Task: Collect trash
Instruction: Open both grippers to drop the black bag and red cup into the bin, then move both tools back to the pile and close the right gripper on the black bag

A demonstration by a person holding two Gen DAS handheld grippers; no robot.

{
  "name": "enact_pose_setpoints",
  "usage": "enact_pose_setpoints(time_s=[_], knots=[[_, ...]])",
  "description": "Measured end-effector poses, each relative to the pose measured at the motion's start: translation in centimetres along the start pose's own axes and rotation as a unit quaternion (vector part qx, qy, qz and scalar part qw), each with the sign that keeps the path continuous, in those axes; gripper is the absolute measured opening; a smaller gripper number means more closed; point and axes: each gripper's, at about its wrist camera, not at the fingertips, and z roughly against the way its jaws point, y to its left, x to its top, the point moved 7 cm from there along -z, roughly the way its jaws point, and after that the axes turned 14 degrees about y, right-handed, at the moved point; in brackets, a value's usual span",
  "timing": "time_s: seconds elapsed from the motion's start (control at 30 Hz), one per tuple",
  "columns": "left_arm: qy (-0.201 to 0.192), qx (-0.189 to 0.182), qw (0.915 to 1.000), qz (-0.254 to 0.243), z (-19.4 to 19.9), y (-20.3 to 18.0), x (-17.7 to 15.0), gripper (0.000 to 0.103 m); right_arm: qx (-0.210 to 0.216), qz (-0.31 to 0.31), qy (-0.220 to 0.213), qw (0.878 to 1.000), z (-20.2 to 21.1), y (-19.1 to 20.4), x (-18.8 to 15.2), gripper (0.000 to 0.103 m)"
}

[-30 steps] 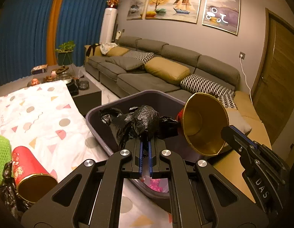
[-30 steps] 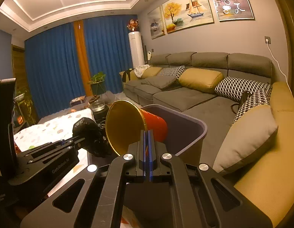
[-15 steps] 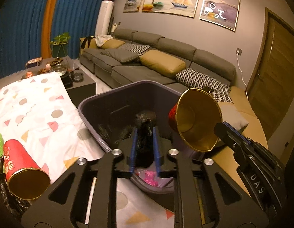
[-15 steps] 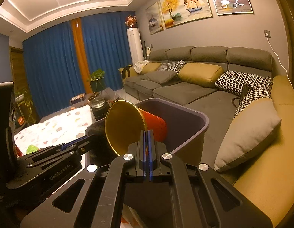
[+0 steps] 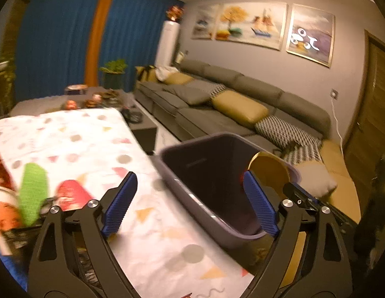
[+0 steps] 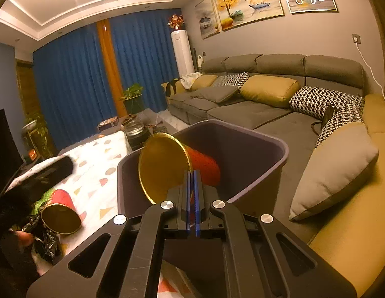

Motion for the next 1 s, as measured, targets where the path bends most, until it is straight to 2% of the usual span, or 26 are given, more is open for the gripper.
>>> enact_pose_setpoints(time_s=[0.07,0.13,0.23,0.47,0.67,1.0], knots=[[-0.012,0.012,0.9998,0.007,1.6,0.8,-0.2,0.089,-0.004,0.002,-0.005,1.000,0.1,0.1,0.0,0.027],[-0.022,0.026,0.9994,0.010,3.1,1.7,-0.6,0.090,-0.007,0.000,-0.012,1.000,0.4,0.3,0.0,0.037],[-0.032,0.047,0.9983,0.016,4.9,2.9,-1.0,0.091,-0.006,-0.001,-0.020,1.000,1.3,0.6,-0.1,0.044],[-0.050,0.099,0.9931,0.037,9.2,6.0,-2.3,0.093,-0.011,0.017,-0.054,0.998,4.8,2.5,-1.0,0.078],[-0.058,0.140,0.9867,0.060,12.9,9.4,-4.3,0.093,0.000,0.043,-0.065,0.997,7.3,5.1,-2.8,0.084],[-0.057,0.201,0.9715,0.113,18.3,16.1,-8.7,0.093,0.039,0.095,-0.055,0.993,9.3,11.4,-5.6,0.085]])
